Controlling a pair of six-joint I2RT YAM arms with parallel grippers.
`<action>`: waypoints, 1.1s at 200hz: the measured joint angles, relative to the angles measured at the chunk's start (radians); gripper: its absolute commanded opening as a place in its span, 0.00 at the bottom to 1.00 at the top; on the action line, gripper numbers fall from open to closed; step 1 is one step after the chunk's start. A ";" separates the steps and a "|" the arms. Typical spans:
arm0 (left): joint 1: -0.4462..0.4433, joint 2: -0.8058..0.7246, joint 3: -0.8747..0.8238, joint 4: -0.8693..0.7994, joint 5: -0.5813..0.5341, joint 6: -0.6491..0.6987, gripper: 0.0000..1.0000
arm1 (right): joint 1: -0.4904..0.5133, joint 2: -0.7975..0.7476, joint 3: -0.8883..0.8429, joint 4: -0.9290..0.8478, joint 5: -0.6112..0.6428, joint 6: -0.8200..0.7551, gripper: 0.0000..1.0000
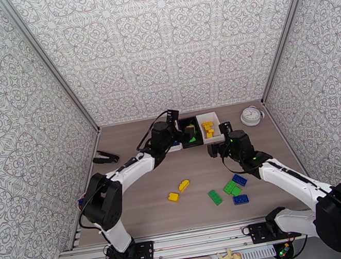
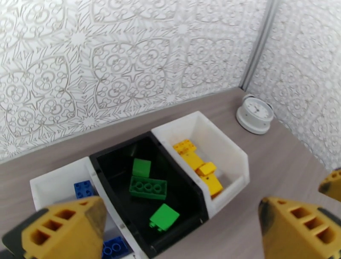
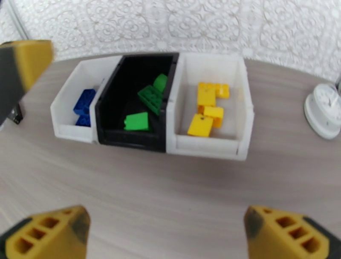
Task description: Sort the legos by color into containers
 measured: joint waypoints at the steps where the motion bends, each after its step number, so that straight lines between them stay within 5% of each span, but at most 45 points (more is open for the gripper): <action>1: -0.002 -0.004 -0.004 0.000 0.000 0.000 1.00 | 0.000 0.000 0.000 -0.002 0.002 0.003 1.00; 73: -0.178 -0.242 -0.359 0.011 0.047 0.133 1.00 | -0.001 -0.137 -0.094 -0.187 0.067 0.182 1.00; 121: -0.294 -0.473 -0.447 -0.109 0.090 0.225 1.00 | 0.014 -0.234 -0.117 -0.358 0.053 0.185 0.99; 176: -0.309 -0.697 -0.463 -0.362 0.105 0.326 1.00 | 0.110 -0.191 -0.053 -0.515 0.027 0.177 0.99; 220: -0.271 -0.747 -0.529 -0.509 0.184 0.447 1.00 | 0.309 -0.041 -0.043 -0.519 0.042 0.200 1.00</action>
